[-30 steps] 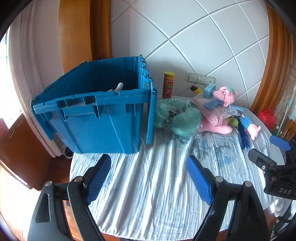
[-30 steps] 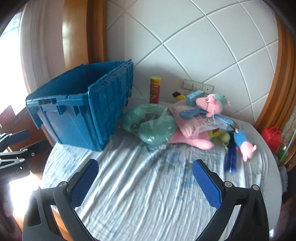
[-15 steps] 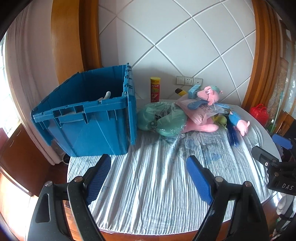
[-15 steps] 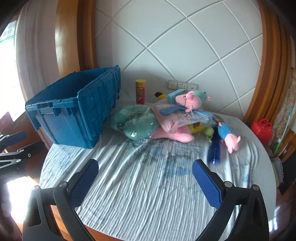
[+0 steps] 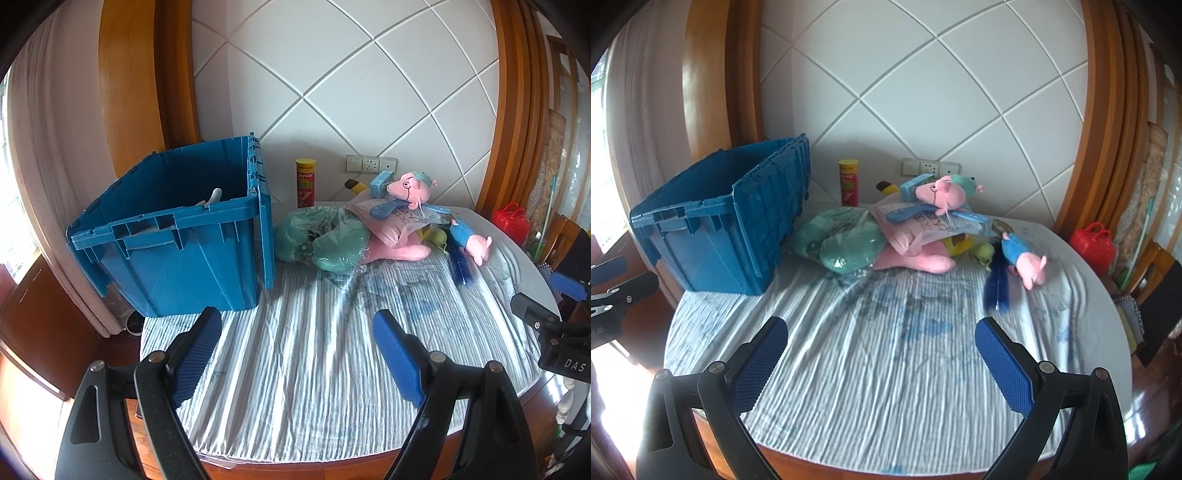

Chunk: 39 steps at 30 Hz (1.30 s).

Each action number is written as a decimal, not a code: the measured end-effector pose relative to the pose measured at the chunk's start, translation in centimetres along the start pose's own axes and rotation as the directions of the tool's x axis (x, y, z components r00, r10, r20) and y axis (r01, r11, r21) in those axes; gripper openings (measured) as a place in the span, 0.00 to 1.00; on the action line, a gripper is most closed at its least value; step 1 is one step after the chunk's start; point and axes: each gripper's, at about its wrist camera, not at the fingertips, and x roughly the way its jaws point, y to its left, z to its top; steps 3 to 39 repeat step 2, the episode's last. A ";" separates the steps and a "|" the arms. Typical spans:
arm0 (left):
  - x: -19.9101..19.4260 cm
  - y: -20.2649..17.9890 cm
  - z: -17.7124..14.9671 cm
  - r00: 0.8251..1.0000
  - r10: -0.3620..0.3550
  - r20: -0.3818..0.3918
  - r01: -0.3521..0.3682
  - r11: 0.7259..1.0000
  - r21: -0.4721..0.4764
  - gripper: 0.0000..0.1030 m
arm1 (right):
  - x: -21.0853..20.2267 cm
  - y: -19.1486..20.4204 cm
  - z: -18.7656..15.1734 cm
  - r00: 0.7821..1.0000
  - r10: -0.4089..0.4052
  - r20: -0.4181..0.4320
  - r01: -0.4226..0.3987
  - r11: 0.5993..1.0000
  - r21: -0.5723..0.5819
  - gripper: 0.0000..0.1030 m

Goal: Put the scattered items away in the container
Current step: 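Raise both open tools out of the crate and back away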

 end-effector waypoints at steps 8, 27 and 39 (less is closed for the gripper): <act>-0.3 0.3 -0.1 1.000 -0.001 0.003 0.001 1.000 0.000 0.82 | -0.3 0.2 -0.1 1.000 -0.006 0.004 0.006 1.000 0.001 1.00; -0.3 0.3 -0.1 1.000 -0.001 0.003 0.001 1.000 0.000 0.82 | -0.3 0.2 -0.1 1.000 -0.006 0.004 0.006 1.000 0.001 1.00; -0.3 0.3 -0.1 1.000 -0.001 0.003 0.001 1.000 0.000 0.82 | -0.3 0.2 -0.1 1.000 -0.006 0.004 0.006 1.000 0.001 1.00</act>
